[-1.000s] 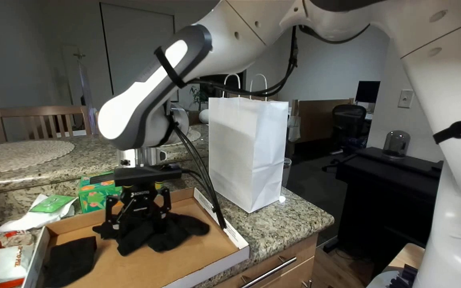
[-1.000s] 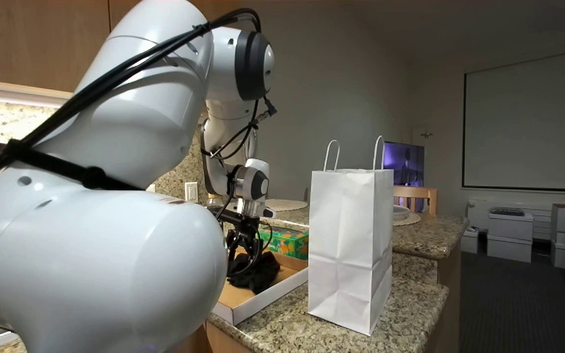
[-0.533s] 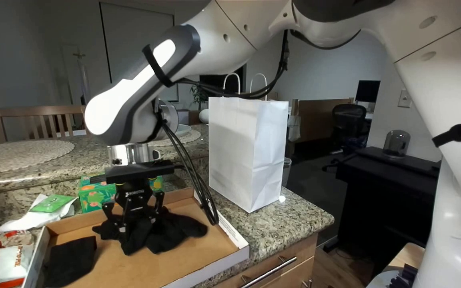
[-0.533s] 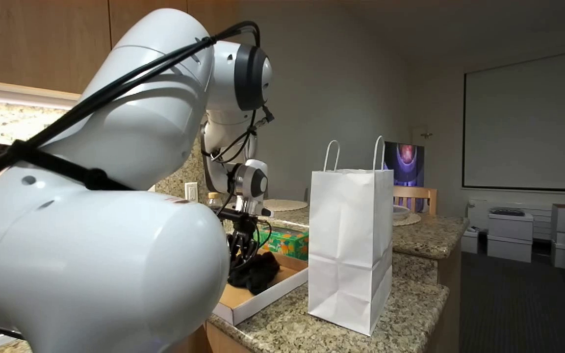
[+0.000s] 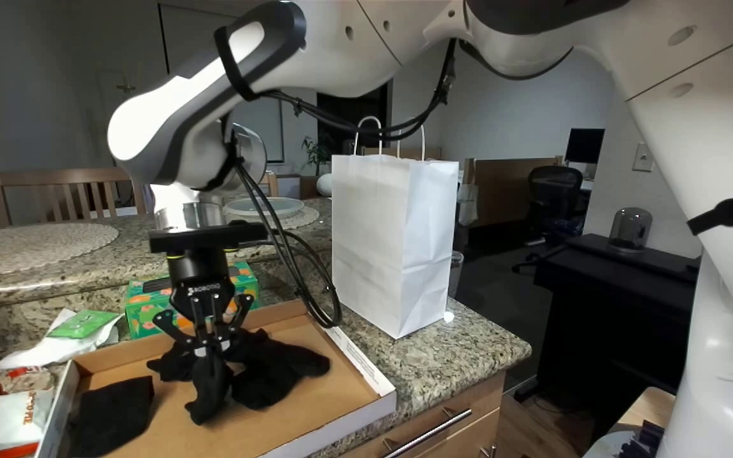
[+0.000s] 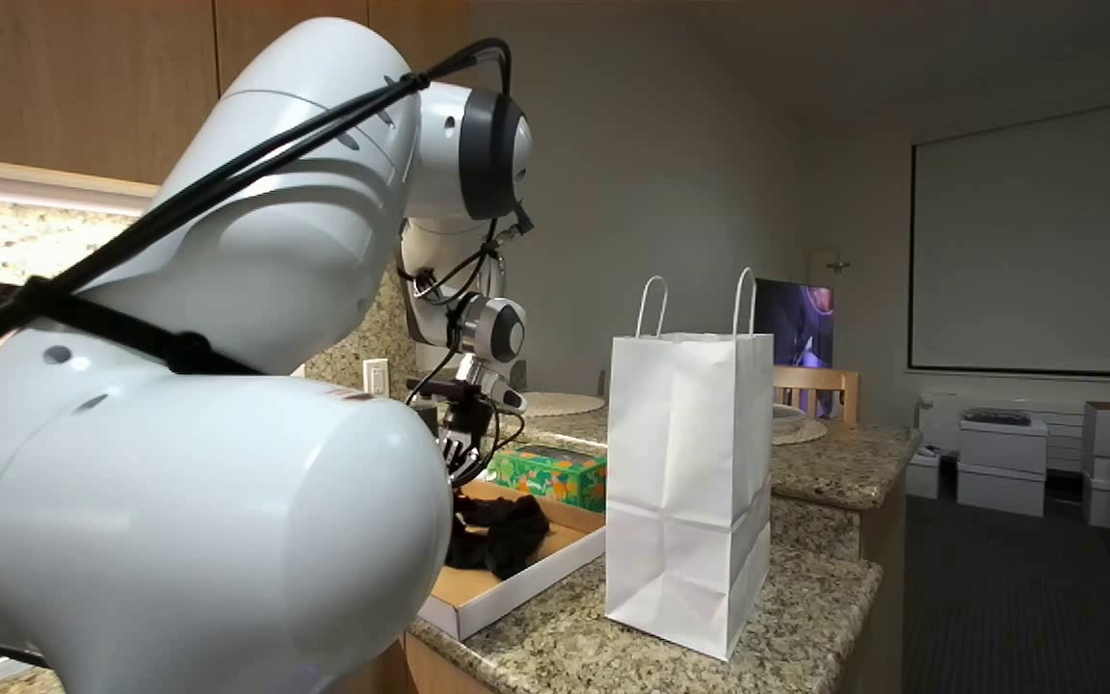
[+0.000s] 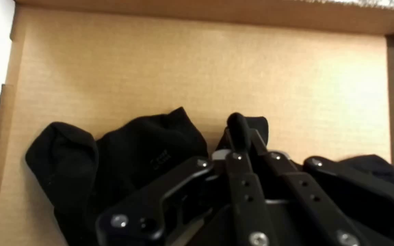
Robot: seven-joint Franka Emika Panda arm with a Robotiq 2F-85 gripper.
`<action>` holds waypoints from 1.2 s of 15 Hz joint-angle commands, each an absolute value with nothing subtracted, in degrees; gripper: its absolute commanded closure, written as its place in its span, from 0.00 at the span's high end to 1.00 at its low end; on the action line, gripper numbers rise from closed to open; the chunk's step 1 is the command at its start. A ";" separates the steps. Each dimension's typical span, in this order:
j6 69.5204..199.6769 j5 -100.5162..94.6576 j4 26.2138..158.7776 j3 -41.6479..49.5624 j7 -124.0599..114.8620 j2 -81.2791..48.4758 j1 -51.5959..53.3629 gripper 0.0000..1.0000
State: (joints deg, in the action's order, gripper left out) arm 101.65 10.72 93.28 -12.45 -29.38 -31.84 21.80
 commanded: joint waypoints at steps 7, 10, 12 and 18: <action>88.98 9.75 85.54 -12.25 -24.76 -24.67 22.12 0.12; 89.20 6.89 87.19 -12.10 -23.75 -16.88 22.29 0.11; 88.19 6.78 89.31 -12.49 -23.16 -12.41 21.23 0.07; 99.55 5.46 106.23 -13.19 -22.35 -6.21 20.52 0.52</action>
